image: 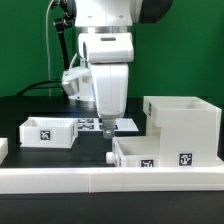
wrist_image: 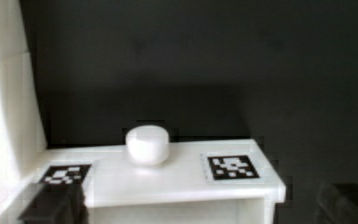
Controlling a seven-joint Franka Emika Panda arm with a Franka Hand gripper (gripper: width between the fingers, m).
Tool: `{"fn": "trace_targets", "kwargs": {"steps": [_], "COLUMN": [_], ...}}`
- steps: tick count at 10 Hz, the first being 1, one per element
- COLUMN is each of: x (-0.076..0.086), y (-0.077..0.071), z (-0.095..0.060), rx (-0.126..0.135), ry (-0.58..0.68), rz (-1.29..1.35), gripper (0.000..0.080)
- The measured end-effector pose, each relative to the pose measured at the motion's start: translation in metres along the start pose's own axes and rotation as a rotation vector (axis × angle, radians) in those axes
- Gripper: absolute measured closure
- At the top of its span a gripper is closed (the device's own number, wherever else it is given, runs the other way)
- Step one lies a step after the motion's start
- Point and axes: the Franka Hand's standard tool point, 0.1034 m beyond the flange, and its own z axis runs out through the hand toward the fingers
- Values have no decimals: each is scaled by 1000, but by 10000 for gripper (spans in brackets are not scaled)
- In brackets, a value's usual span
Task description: Assemble drawer
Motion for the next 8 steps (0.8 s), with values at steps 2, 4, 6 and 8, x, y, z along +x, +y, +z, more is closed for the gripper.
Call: {"fn": "trace_targets", "kwargs": {"steps": [2, 4, 6, 8], "x": [-1, -18, -28, -32], "y": [-1, 1, 5, 7], "z": [2, 13, 19, 27], "rx": [3, 1, -7, -1], "ry": [2, 95, 185, 243], "rz": [-3, -81, -108, -93], "gripper": [150, 150, 150, 150]}}
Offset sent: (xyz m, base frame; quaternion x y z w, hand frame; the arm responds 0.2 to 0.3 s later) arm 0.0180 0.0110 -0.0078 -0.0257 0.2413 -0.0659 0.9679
